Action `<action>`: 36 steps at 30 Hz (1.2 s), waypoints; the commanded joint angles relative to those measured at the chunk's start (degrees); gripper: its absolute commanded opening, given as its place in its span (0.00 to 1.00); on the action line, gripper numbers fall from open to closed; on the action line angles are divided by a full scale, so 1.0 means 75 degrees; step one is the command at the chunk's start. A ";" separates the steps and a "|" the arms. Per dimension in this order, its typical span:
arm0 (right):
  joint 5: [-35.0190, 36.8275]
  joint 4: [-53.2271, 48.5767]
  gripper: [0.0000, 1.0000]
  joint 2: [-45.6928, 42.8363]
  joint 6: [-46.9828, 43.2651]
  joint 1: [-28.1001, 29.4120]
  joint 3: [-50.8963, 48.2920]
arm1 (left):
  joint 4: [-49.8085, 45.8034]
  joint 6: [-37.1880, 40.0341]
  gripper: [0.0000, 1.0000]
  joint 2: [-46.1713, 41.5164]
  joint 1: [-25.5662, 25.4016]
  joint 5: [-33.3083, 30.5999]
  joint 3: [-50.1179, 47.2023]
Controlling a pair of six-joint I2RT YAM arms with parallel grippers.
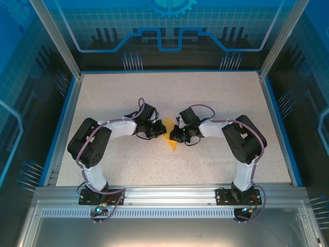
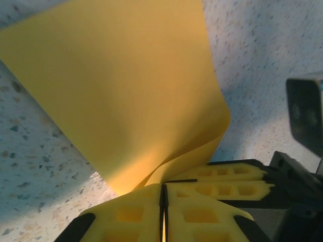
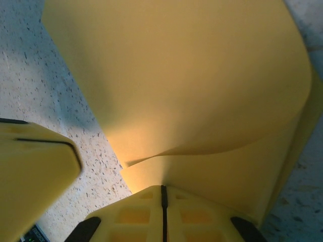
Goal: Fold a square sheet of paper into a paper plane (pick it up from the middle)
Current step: Third fold the triangle at the center of the table.
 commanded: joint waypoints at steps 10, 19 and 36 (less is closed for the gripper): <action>0.0364 -0.0744 0.07 0.0267 -0.0143 -0.0082 -0.0128 | -0.0484 0.0259 0.07 0.0386 -0.0377 0.0141 0.0058; -0.0011 -0.0415 0.07 0.0006 -0.0171 -0.0099 -0.0127 | -0.0946 0.0229 0.04 0.0619 -0.0392 -0.0391 0.0210; 0.0587 -0.0926 0.14 -0.1120 -0.0849 -0.0330 -0.0201 | -0.1429 0.0283 0.02 0.0748 -0.0502 -0.0787 0.0396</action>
